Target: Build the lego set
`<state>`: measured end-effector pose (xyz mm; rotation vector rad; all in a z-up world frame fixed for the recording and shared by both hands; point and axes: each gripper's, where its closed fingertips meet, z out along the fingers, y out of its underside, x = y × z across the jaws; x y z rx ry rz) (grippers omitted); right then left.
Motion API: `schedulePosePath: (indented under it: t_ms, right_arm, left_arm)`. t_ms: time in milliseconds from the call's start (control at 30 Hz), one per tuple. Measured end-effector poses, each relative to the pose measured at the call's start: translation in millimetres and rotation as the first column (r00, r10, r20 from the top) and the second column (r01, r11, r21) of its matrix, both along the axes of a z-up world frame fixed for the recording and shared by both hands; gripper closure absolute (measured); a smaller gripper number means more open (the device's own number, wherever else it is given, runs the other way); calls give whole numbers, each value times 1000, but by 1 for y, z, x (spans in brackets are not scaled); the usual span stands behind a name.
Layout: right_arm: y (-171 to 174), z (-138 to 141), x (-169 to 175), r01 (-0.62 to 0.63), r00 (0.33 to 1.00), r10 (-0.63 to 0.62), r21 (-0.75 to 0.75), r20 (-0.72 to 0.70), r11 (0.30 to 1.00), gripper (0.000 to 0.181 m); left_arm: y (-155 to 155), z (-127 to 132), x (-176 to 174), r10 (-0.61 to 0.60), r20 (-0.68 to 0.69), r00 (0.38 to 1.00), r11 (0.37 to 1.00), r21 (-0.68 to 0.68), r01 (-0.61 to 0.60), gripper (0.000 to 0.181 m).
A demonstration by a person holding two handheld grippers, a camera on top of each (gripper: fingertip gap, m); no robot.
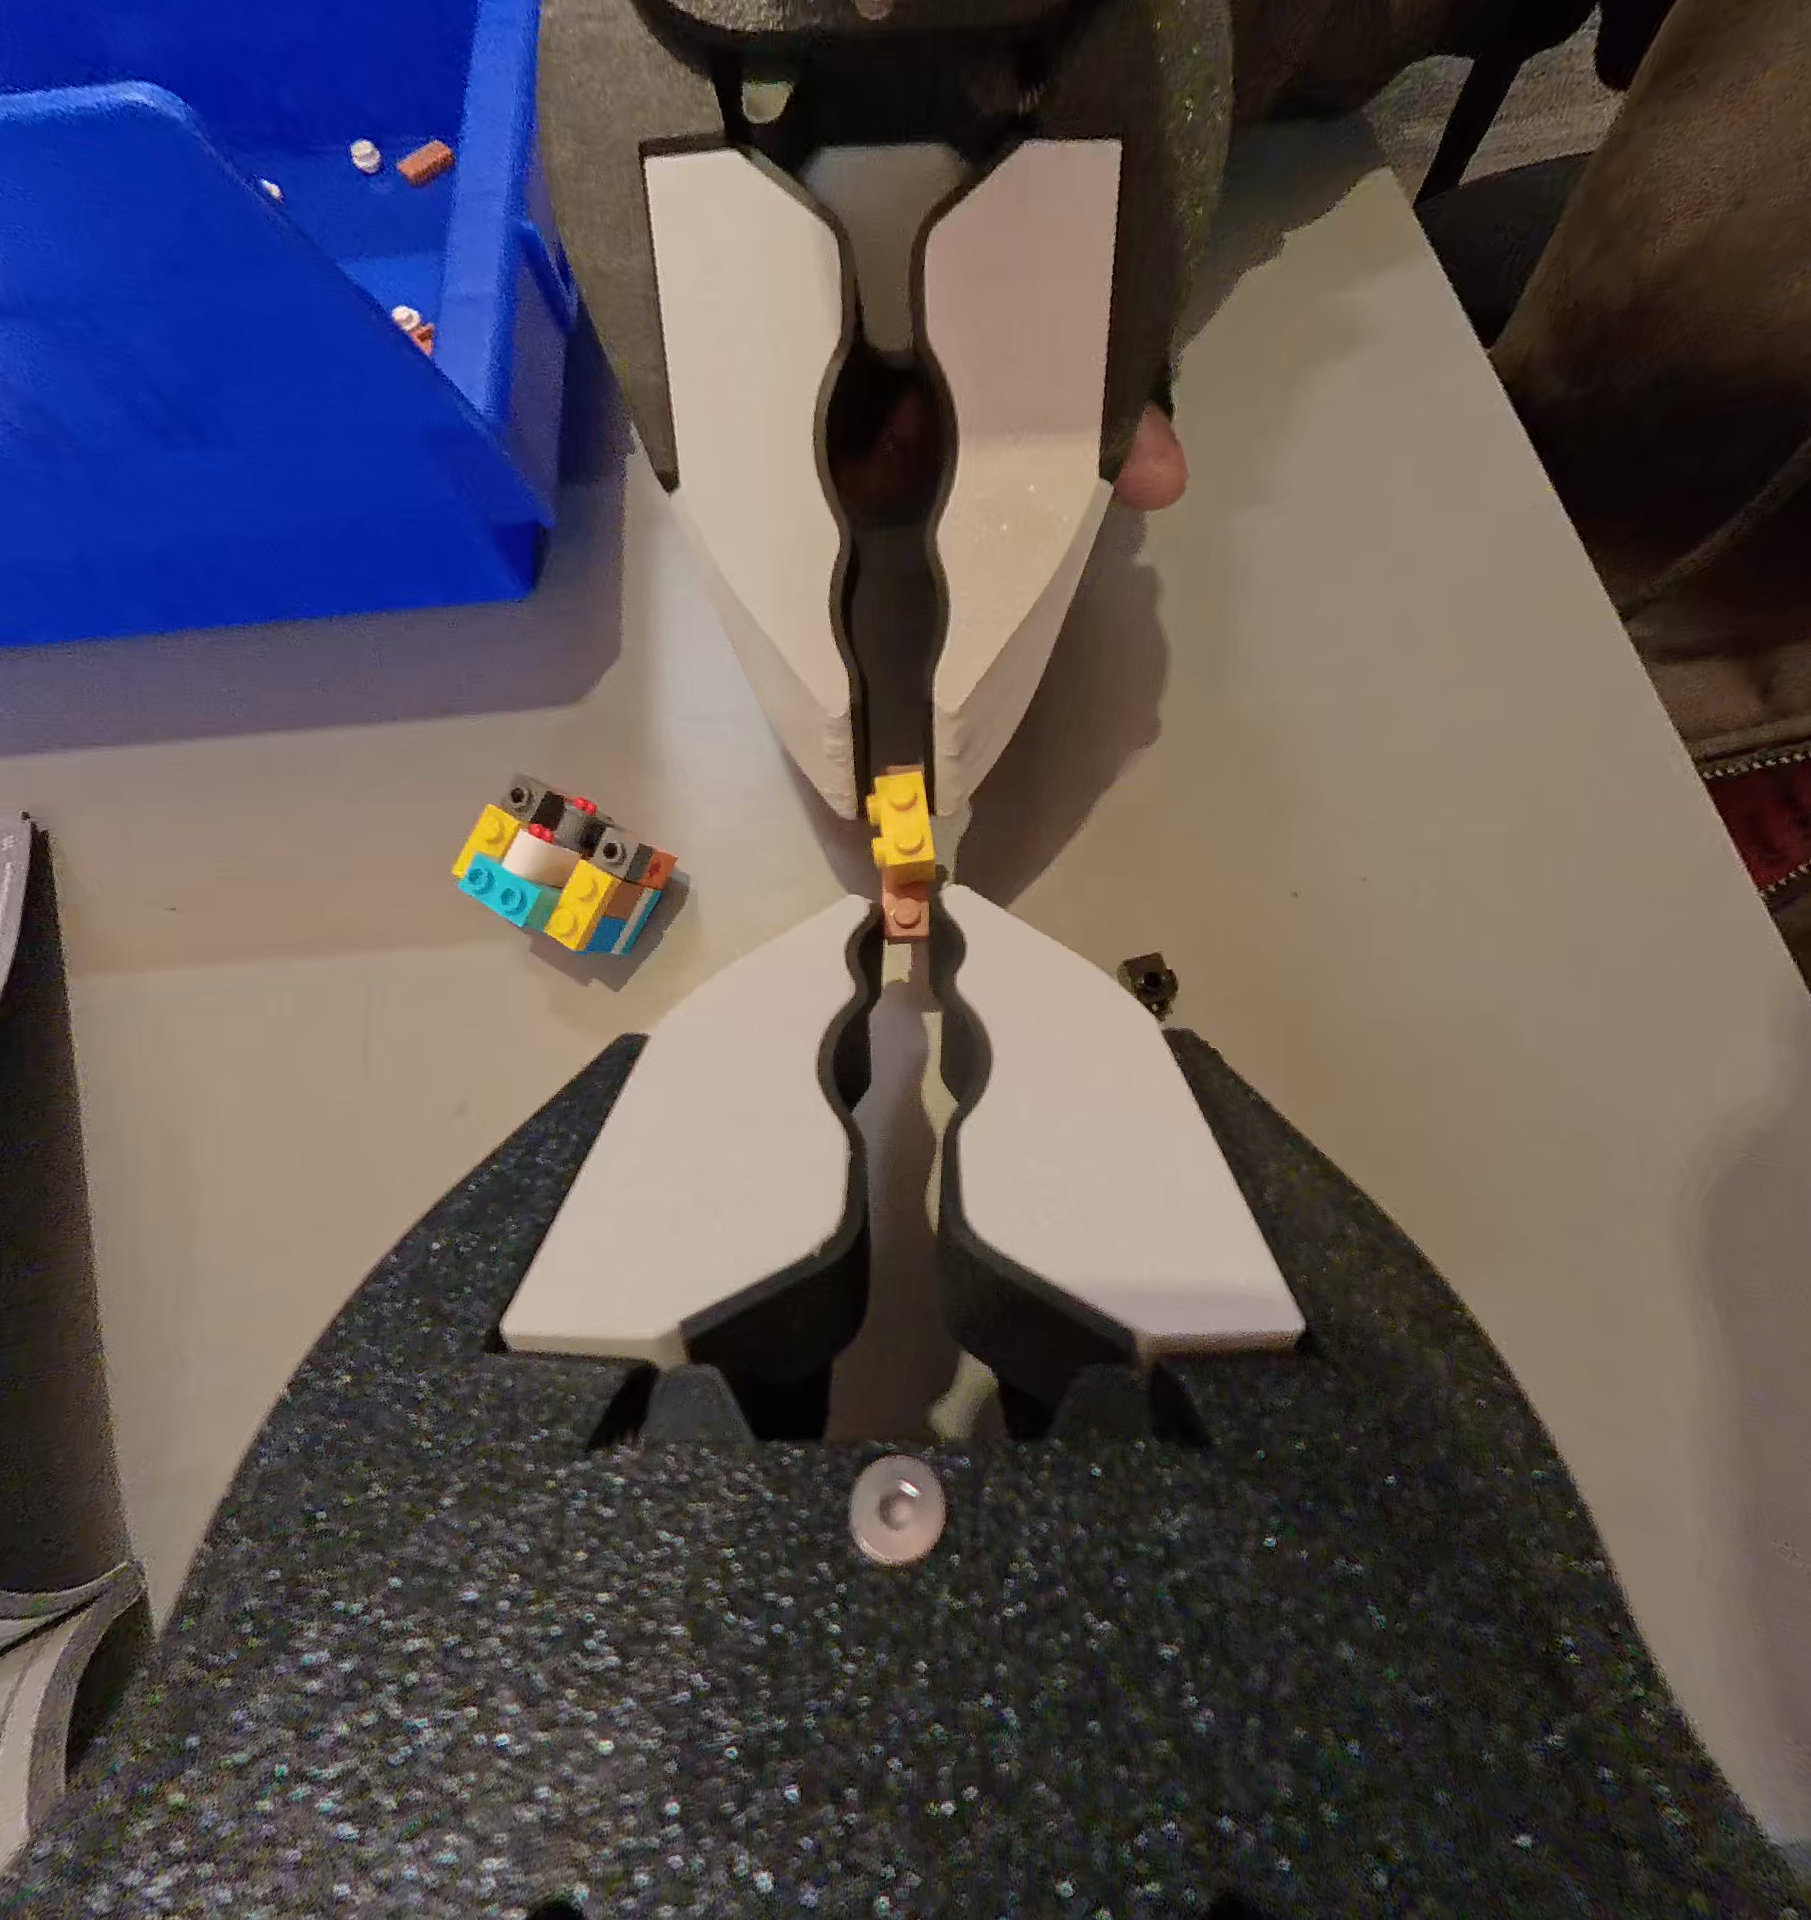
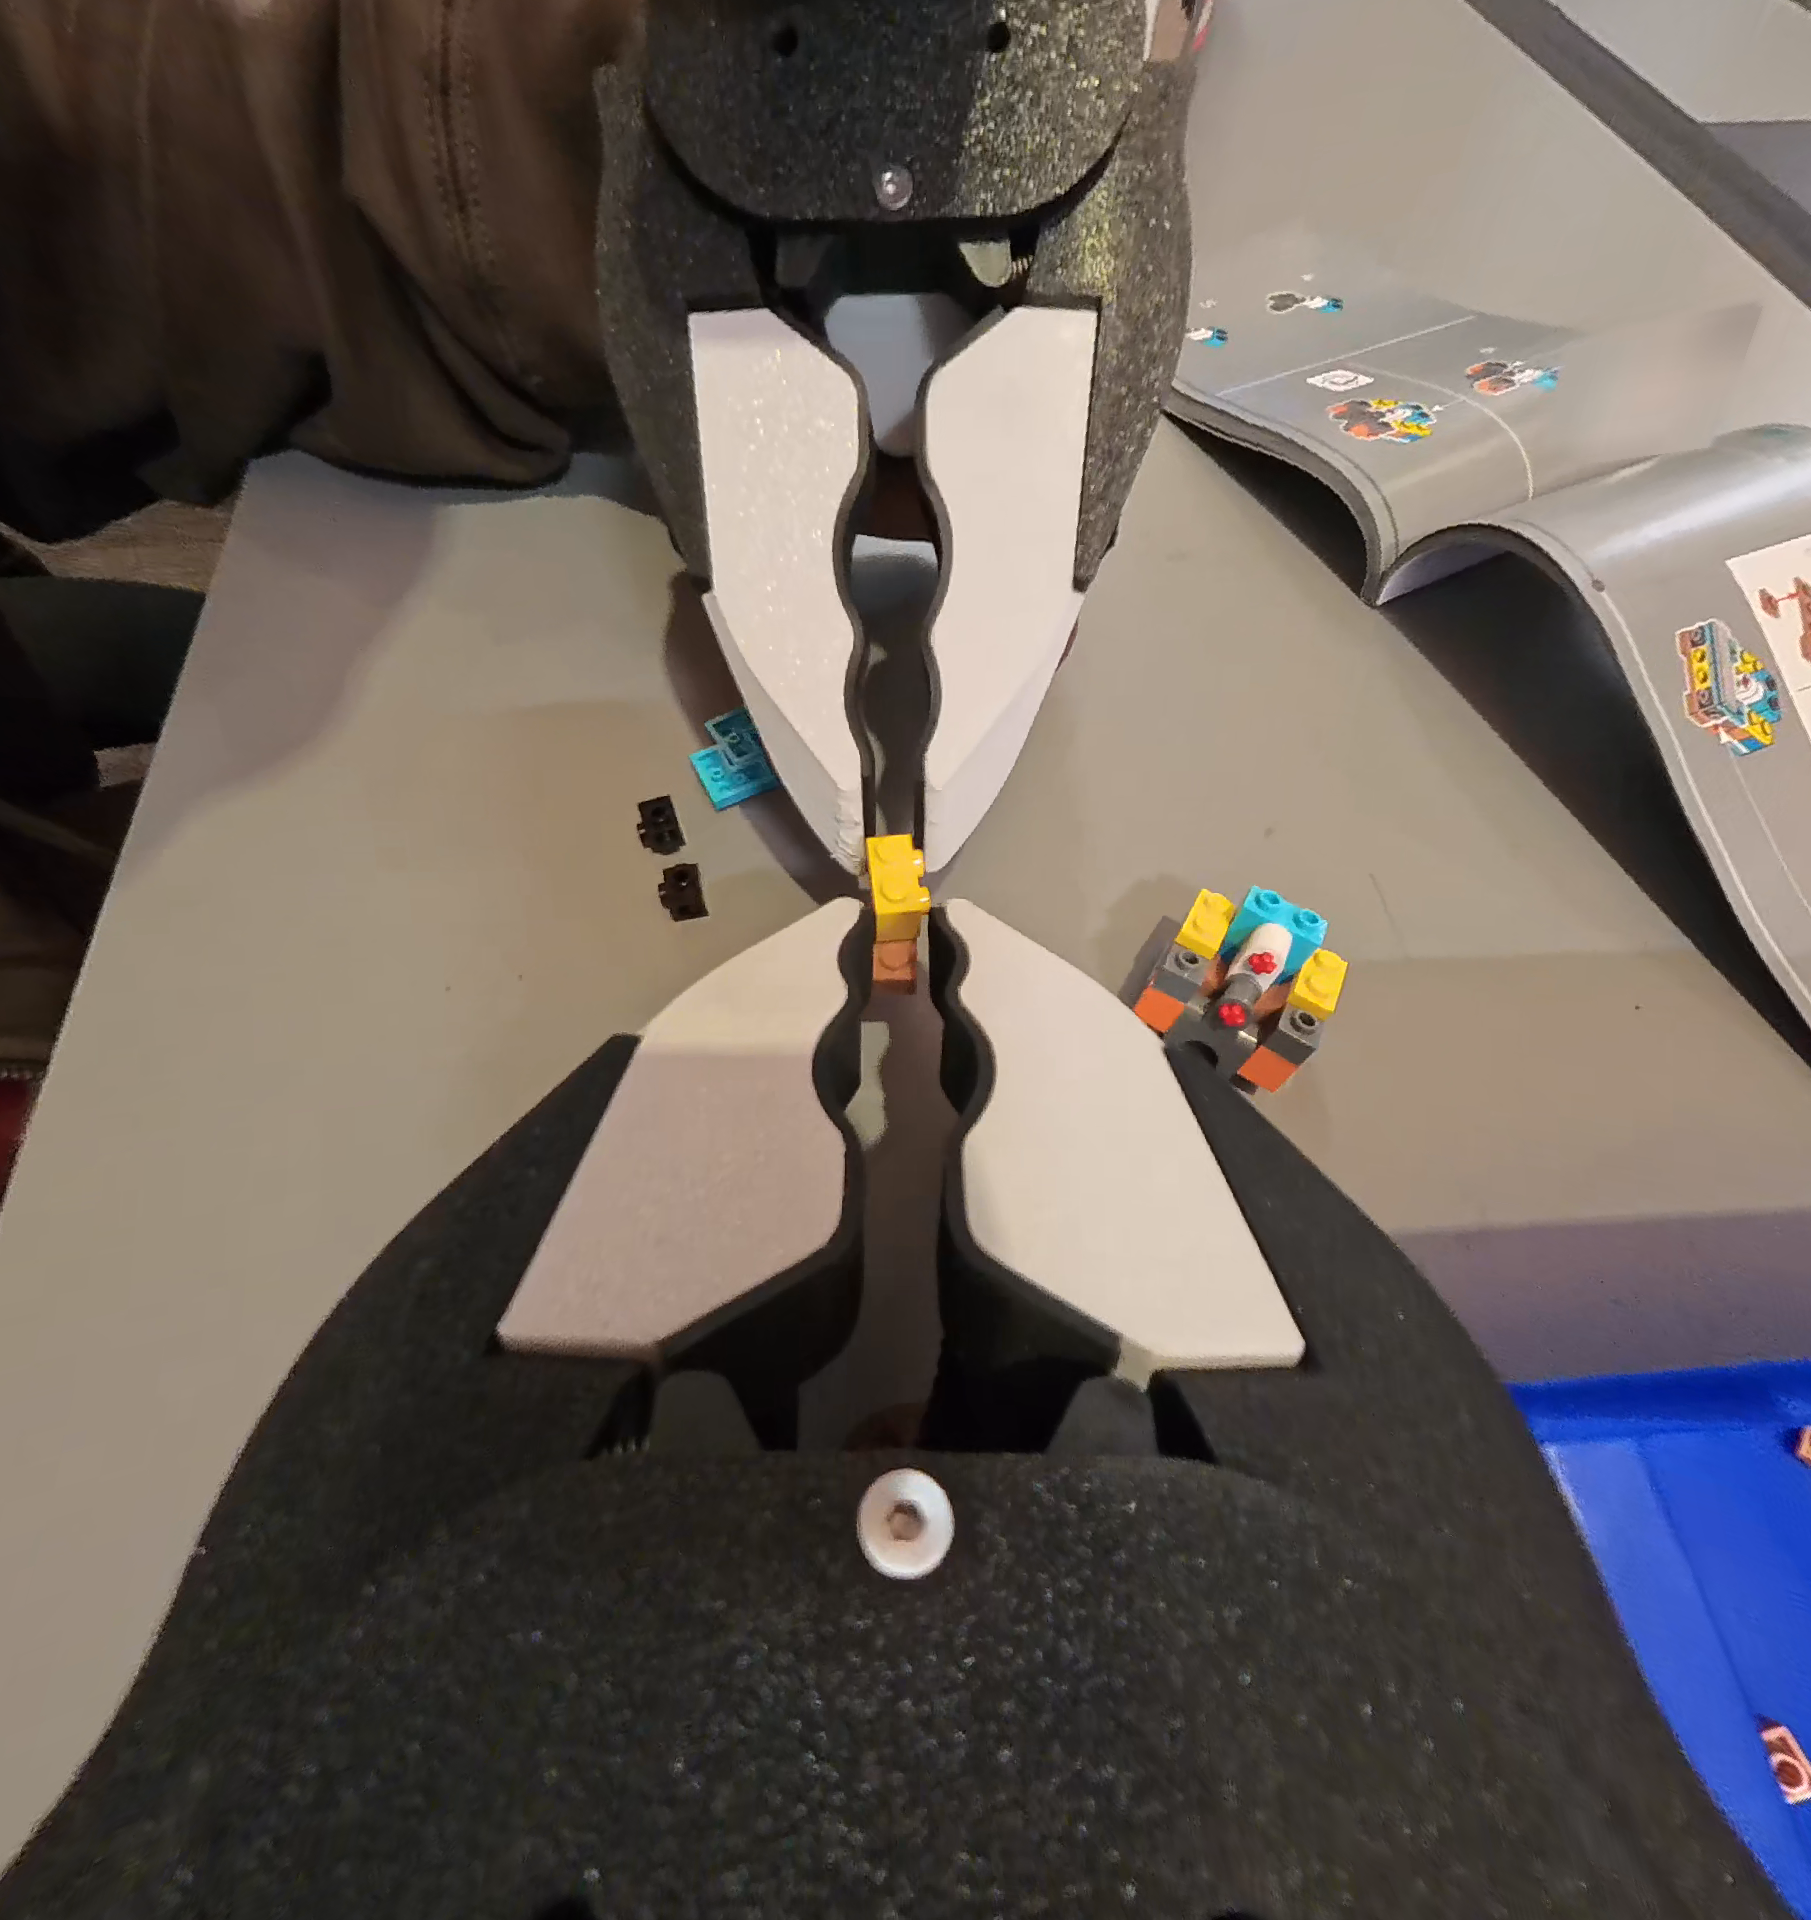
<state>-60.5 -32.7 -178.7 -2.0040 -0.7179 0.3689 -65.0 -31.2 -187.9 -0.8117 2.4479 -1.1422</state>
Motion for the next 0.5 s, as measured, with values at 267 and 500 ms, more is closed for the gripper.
schedulePosePath:
  t_ms: [267, 500]
  right_arm:
    - [2, 0, 2, 22, 1000, -22, -1, 0, 1000, 170]
    - [1, -1, 1, 12, 1000, -12, 3, 10, 1000, 166]
  left_arm:
    - [1, 1, 2, 15, 8, 1000, 1000, -4, -15, 173]
    - [2, 1, 2, 17, 9, 1000, 1000, -1, -17, 173]
